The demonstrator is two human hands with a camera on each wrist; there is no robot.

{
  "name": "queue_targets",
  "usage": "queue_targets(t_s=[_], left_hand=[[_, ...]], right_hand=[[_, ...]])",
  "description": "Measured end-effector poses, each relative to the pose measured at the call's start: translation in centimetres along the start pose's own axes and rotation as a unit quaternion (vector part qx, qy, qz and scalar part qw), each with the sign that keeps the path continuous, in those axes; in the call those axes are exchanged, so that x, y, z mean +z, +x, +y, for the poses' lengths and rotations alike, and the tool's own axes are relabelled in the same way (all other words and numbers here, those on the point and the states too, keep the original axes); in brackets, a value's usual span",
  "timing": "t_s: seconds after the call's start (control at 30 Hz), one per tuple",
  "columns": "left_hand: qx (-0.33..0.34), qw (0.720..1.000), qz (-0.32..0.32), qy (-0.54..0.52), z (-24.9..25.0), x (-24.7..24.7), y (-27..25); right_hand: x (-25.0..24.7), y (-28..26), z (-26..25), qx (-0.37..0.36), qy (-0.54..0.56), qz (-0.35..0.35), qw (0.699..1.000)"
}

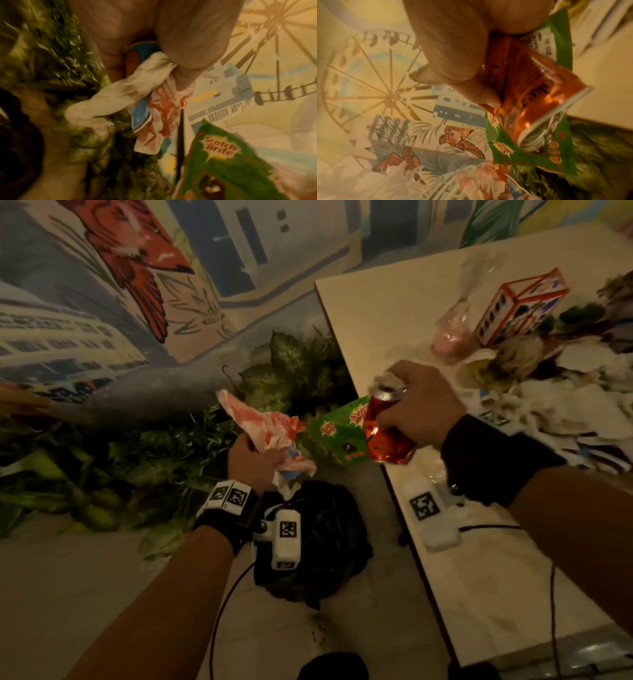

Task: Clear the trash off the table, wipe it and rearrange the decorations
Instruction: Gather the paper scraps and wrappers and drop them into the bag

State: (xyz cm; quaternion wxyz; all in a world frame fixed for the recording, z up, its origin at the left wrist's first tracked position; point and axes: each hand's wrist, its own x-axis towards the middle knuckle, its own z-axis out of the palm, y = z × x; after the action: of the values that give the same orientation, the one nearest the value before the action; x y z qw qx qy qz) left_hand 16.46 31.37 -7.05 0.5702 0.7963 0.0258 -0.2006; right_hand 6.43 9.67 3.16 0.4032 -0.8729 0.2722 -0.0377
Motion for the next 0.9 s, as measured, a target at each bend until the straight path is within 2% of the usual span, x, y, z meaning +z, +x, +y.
queue_targets(t_s=[0.13, 0.27, 0.4, 0.6, 0.67, 0.83, 0.9], left_hand=[[-0.022, 0.992, -0.009, 0.120, -8.2, -1.8, 2.5], [-0.103, 0.981, -0.005, 0.163, -16.5, -1.3, 4.6], [-0.174, 0.965, -0.033, 0.195, -22.8, -0.3, 6.1], [-0.234, 0.960, -0.050, 0.143, -29.9, 2.3, 7.5], [-0.242, 0.954, -0.061, 0.164, -32.4, 2.8, 8.2], [-0.322, 0.929, -0.065, 0.167, -38.4, 2.9, 9.4], [-0.332, 0.925, -0.077, 0.166, -37.9, 2.0, 8.5]], right_hand=[[8.2, 0.2, 1.1, 0.027, -0.005, -0.057, 0.998], [15.7, 0.3, 4.1, 0.109, 0.020, -0.121, 0.986], [21.6, 0.2, 8.0, 0.190, 0.044, -0.140, 0.971], [27.4, 0.7, 12.9, 0.280, 0.098, -0.130, 0.946], [28.9, 0.6, 14.0, 0.307, 0.097, -0.133, 0.937], [31.5, 0.5, 15.3, 0.307, 0.032, -0.172, 0.935], [32.2, 0.5, 15.6, 0.300, 0.026, -0.172, 0.938]])
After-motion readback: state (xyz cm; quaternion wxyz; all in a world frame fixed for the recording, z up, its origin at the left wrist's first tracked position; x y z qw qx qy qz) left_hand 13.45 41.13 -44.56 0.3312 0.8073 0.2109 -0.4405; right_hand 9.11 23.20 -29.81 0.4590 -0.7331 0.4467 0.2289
